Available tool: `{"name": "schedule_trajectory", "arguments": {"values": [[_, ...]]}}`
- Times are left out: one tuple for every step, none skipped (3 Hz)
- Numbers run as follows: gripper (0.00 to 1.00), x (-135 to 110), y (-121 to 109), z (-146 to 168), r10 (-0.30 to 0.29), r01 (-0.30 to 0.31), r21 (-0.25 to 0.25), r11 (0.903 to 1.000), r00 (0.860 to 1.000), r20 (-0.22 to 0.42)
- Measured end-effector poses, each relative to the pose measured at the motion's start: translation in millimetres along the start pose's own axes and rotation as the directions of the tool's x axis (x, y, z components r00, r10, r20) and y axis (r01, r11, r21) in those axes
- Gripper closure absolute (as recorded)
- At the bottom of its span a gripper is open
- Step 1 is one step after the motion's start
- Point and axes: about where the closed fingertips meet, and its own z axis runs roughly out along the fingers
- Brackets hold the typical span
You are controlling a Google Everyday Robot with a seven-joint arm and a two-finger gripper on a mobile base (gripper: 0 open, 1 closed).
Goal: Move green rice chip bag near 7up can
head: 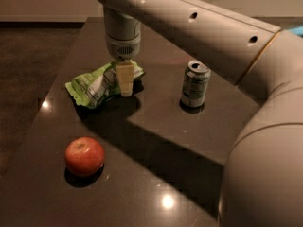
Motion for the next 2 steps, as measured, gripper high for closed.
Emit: {"name": "schedule_trajectory", "arguments": {"values": [[0.41, -4.9, 1.1, -0.7, -0.022, 0.022, -0.005, 0.9998, 1.0, -0.005], [0.64, -1.0, 0.6, -6.8, -0.022, 0.022, -0.002, 0.9998, 1.0, -0.007]]}}
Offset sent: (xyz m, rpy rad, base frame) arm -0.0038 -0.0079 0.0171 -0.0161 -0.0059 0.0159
